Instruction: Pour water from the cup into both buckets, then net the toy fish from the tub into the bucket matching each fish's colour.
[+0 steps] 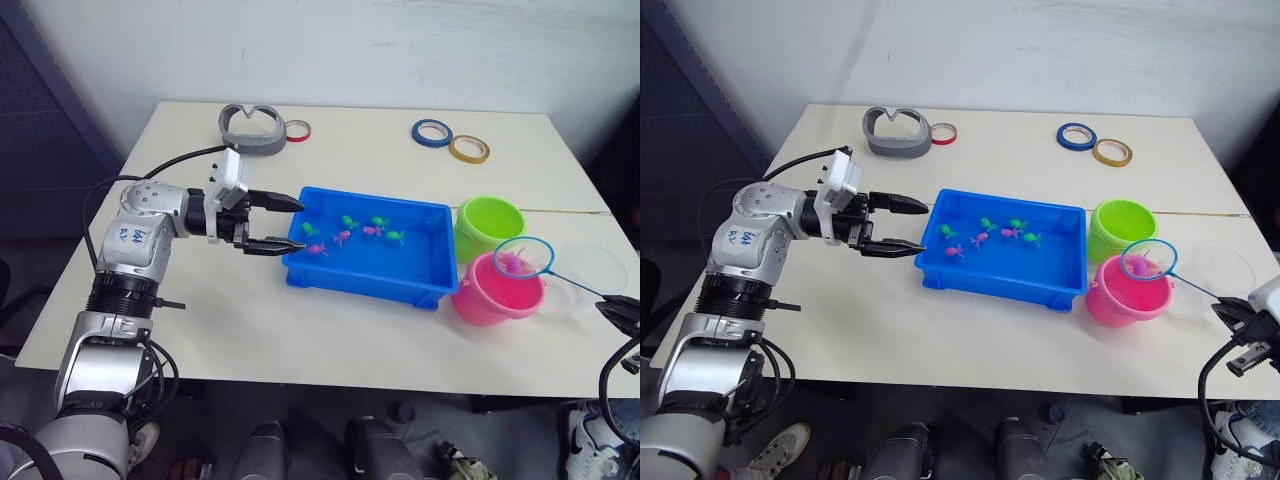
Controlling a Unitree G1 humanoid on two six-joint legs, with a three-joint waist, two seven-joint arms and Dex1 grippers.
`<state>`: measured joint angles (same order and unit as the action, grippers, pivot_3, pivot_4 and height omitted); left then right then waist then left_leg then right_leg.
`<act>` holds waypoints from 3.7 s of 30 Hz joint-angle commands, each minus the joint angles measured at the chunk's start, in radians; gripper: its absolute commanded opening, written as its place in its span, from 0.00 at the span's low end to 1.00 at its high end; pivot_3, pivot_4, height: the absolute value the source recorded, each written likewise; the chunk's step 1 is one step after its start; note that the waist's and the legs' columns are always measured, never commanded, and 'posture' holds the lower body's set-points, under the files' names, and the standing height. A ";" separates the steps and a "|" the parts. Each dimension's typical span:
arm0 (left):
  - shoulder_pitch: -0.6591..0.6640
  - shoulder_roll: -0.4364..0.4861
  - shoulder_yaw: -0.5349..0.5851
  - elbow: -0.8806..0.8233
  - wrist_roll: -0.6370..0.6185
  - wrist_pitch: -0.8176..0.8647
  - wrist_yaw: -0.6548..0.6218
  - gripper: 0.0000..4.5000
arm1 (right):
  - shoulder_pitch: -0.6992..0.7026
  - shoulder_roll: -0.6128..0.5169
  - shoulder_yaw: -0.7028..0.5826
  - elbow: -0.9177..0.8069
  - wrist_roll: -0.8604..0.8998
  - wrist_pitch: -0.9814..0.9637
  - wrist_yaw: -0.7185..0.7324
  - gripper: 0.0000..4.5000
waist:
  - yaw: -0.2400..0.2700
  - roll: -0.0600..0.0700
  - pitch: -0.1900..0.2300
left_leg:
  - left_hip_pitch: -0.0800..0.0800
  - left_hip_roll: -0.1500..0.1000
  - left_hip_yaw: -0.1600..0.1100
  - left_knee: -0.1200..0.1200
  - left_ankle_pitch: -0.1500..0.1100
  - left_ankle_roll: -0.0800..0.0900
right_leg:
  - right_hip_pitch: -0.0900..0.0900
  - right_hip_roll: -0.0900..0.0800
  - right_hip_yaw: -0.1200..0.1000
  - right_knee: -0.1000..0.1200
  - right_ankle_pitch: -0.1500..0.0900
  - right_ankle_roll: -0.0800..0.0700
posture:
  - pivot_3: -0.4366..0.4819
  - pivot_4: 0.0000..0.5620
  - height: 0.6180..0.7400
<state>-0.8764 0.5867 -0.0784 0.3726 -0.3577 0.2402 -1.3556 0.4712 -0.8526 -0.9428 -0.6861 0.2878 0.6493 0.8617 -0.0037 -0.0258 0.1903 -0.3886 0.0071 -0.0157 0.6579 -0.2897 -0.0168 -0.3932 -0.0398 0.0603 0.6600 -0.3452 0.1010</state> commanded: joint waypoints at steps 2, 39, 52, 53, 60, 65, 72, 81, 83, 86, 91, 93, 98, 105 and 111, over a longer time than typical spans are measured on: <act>-0.025 -0.005 0.008 0.004 0.004 -0.019 -0.017 0.85 | 0.035 0.001 -0.002 -0.017 -0.122 -0.167 -0.018 0.00 | 0.001 0.000 0.000 | 0.000 0.000 0.000 0.000 0.000 0.000 | 0.000 0.000 0.000 0.000 0.000 0.000 | 0.48 0.27 1.00; 0.009 0.021 0.036 -0.034 0.001 0.022 -0.005 0.85 | -0.071 0.028 0.081 -0.013 -0.271 -0.408 -0.034 0.00 | -0.002 0.000 0.000 | 0.002 -0.002 0.000 0.001 0.002 0.001 | 0.001 -0.001 0.000 0.002 0.000 0.000 | 0.48 0.27 1.00; 0.152 0.152 0.097 -0.171 0.021 0.104 0.141 0.85 | -0.499 -0.179 0.464 -0.012 0.148 0.283 -0.016 0.00 | 0.000 0.000 0.000 | 0.000 -0.002 -0.003 0.002 0.002 0.001 | 0.001 -0.004 0.001 0.002 0.000 0.000 | 0.48 0.27 1.00; 0.161 0.156 0.101 -0.181 0.019 0.110 0.147 0.85 | -0.516 -0.183 0.477 -0.012 0.163 0.318 -0.022 0.00 | 0.000 0.000 0.000 | 0.000 -0.002 -0.004 0.002 0.002 0.001 | 0.001 -0.004 0.001 0.002 0.000 0.000 | 0.48 0.27 1.00; 0.213 0.176 0.111 -0.231 0.016 0.160 0.191 0.85 | -0.668 -0.111 0.645 0.029 0.264 0.513 -0.108 0.00 | 0.000 0.000 0.000 | -0.001 -0.002 -0.004 0.002 0.002 0.001 | 0.001 -0.005 0.000 0.000 0.000 0.000 | 0.48 0.27 1.00; 0.229 0.174 0.113 -0.264 0.007 0.186 0.209 0.85 | -0.746 -0.026 0.736 0.093 0.265 0.562 -0.195 0.00 | -0.001 0.000 0.000 | -0.002 -0.003 -0.004 0.002 0.002 0.001 | -0.001 -0.005 0.001 0.001 0.000 0.000 | 0.48 0.27 1.00; 0.239 0.173 0.112 -0.284 0.010 0.197 0.226 0.85 | -0.798 0.058 0.796 0.173 0.237 0.567 -0.285 0.00 | -0.002 0.000 0.000 | -0.002 -0.002 -0.004 0.001 0.002 0.001 | -0.001 -0.005 0.000 0.001 0.000 0.000 | 0.48 0.27 1.00; 0.247 0.179 0.122 -0.312 0.001 0.208 0.234 0.85 | -0.857 0.133 0.853 0.255 0.195 0.535 -0.365 0.00 | -0.005 0.000 0.000 | -0.002 -0.003 -0.004 0.000 0.002 0.001 | -0.002 -0.005 0.000 0.001 0.000 0.000 | 0.48 0.27 1.00; 0.249 0.181 0.126 -0.319 -0.001 0.212 0.235 0.85 | -0.870 0.140 0.864 0.281 0.180 0.524 -0.378 0.00 | -0.004 0.000 0.000 | -0.002 -0.003 -0.004 -0.001 0.002 0.001 | -0.002 -0.005 0.000 0.001 0.000 0.000 | 0.48 0.27 1.00; 0.254 0.187 0.132 -0.331 -0.007 0.219 0.237 0.85 | -0.890 0.155 0.880 0.319 0.159 0.502 -0.393 0.00 | -0.006 0.000 0.000 | -0.002 -0.003 -0.004 -0.001 0.002 0.001 | -0.003 -0.005 0.000 0.001 0.000 0.000 | 0.48 0.27 1.00; 0.265 0.198 0.140 -0.351 -0.016 0.232 0.241 0.85 | -0.909 0.173 0.897 0.348 0.141 0.478 -0.401 0.00 | -0.012 0.000 0.000 | -0.002 -0.003 -0.004 -0.003 0.002 0.001 | -0.004 -0.005 0.000 0.001 0.000 0.000 | 0.48 0.27 1.00; 0.268 0.202 0.143 -0.357 -0.019 0.237 0.242 0.85 | -0.916 0.181 0.901 0.356 0.136 0.469 -0.402 0.00 | -0.017 0.000 0.000 | -0.002 -0.003 -0.004 -0.005 0.002 0.001 | -0.004 -0.005 0.000 0.001 0.000 0.000 | 0.48 0.27 1.00; 0.272 0.205 0.147 -0.364 -0.021 0.244 0.242 0.85 | -0.932 0.197 0.902 0.357 0.133 0.454 -0.394 0.00 | -0.027 0.000 0.000 | -0.002 -0.003 -0.003 -0.007 0.002 0.001 | -0.005 -0.005 0.000 0.001 0.000 0.000 | 0.48 0.27 1.00; 0.274 0.202 0.149 -0.359 -0.024 0.235 0.238 0.85 | -0.929 0.191 0.879 0.300 0.162 0.463 -0.368 0.00 | -0.025 0.000 0.000 | -0.002 -0.003 -0.004 -0.007 0.002 0.001 | -0.005 -0.006 0.000 0.000 0.000 0.000 | 0.48 0.27 1.00; 0.259 0.197 0.154 -0.336 -0.029 0.211 0.233 0.85 | -0.912 0.168 0.847 0.229 0.205 0.493 -0.339 0.00 | -0.025 0.000 0.000 | -0.002 -0.003 -0.004 -0.007 0.002 0.001 | -0.005 -0.006 0.000 0.000 0.000 0.000 | 0.48 0.27 1.00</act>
<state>-0.6044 0.7696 0.0385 0.0484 -0.3669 0.4702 -1.1170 -0.4430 -0.6669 -0.0527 -0.4031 0.4667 1.1382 0.5100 -0.0284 -0.0256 0.1902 -0.3909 0.0045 -0.0192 0.6507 -0.2878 -0.0156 -0.3982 -0.0453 0.0602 0.6601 -0.3450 0.1011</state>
